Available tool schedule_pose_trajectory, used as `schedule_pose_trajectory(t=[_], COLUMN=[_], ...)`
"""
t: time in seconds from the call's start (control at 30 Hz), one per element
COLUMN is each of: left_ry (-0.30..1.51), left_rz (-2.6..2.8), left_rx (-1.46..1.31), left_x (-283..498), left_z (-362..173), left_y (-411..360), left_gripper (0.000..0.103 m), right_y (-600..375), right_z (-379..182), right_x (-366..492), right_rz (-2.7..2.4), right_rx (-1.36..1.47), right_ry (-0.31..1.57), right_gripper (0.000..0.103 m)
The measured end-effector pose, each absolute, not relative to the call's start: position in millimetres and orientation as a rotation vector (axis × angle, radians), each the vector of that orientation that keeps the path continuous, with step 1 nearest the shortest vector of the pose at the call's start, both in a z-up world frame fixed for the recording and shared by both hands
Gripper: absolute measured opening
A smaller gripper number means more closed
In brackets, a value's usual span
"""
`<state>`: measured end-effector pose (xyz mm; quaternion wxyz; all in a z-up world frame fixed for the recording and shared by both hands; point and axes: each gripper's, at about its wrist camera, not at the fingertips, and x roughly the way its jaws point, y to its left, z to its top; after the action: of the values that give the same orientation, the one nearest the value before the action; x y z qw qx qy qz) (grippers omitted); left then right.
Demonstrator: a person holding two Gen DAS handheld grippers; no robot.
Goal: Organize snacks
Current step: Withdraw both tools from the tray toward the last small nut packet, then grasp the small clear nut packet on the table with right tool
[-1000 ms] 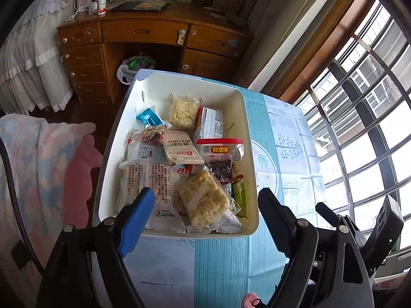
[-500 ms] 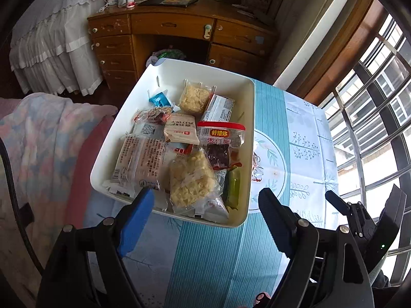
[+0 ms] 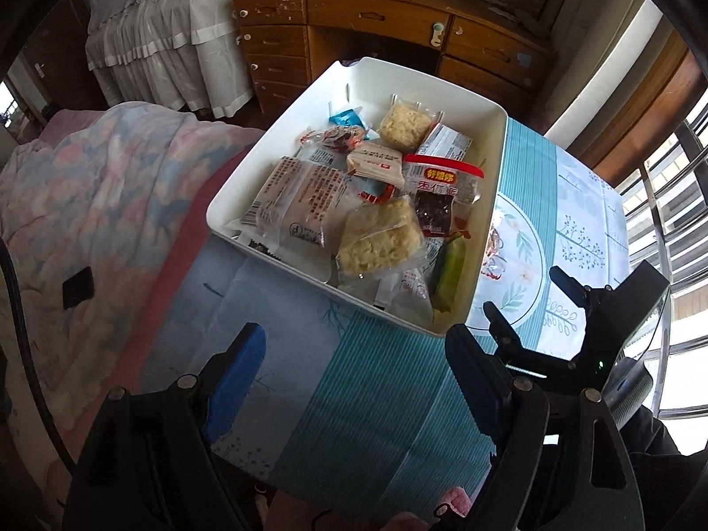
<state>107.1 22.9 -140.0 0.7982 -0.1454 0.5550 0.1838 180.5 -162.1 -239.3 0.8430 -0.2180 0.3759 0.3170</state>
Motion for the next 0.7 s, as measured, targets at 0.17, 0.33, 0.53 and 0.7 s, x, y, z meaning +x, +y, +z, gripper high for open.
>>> schedule_pose_trajectory(t=[0.17, 0.33, 0.53, 0.7], left_ry=[1.219, 1.252, 1.277, 1.286], left_rz=[0.444, 0.48, 0.503, 0.514], left_rx=[-0.322, -0.321, -0.301, -0.293], left_x=[98.2, 89.3, 84.4, 82.9], left_z=[-146.0, -151.9, -154.1, -153.0], left_y=[29.4, 33.8, 40.1, 45.2], left_gripper=[0.082, 0.082, 0.082, 0.082], right_y=[-151.2, -142.6, -137.1, -131.3], right_z=[-259.7, -275.0, -286.7, -290.4], right_x=[192.1, 200.5, 214.3, 222.4], right_rz=[0.677, 0.671, 0.667, 0.665], right_rx=[-0.431, -0.421, -0.406, -0.397], right_ry=[0.789, 0.792, 0.803, 0.813], right_gripper=[0.085, 0.085, 0.078, 0.068])
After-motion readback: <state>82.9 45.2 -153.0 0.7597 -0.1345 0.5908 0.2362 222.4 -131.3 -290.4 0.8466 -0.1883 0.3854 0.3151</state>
